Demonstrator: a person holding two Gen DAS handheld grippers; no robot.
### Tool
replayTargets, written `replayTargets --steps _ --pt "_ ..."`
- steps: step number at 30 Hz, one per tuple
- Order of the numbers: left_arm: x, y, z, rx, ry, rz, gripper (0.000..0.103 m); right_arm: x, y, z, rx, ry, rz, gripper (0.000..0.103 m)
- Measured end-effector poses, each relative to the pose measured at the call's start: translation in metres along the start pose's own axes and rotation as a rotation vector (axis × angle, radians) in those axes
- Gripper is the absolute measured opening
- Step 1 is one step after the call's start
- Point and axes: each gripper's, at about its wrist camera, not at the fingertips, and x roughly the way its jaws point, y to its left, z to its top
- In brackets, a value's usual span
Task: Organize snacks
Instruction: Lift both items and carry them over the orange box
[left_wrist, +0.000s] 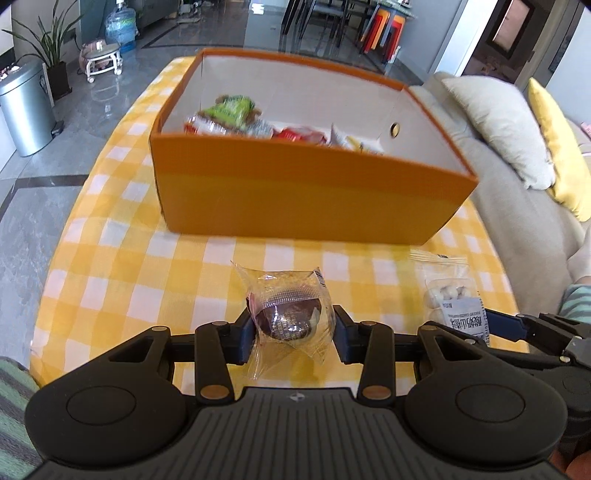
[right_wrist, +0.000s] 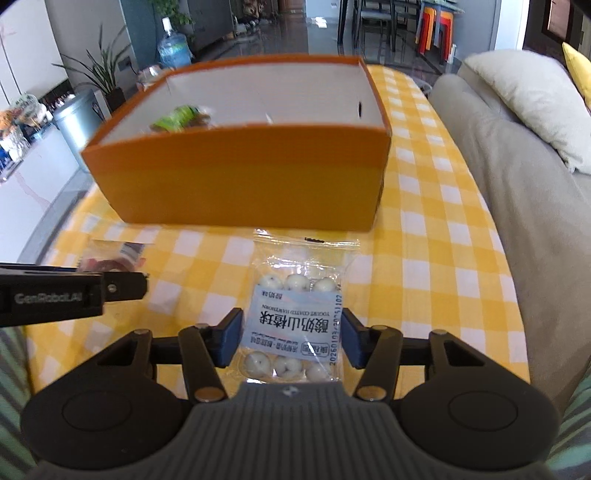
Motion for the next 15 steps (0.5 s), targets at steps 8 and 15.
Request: replayTargets --steps 8,15 --pt "-0.030 -0.009 0.019 0.025 -0.088 -0.019 0.047 -0.042 0.005 0.014 -0.017 -0.112 0.019 0.053" --pt "-0.047 -0.015 0.050 0.073 -0.162 -0.017 0.047 -0.071 -0.001 0.035 0.033 -0.174 0.065 0.053"
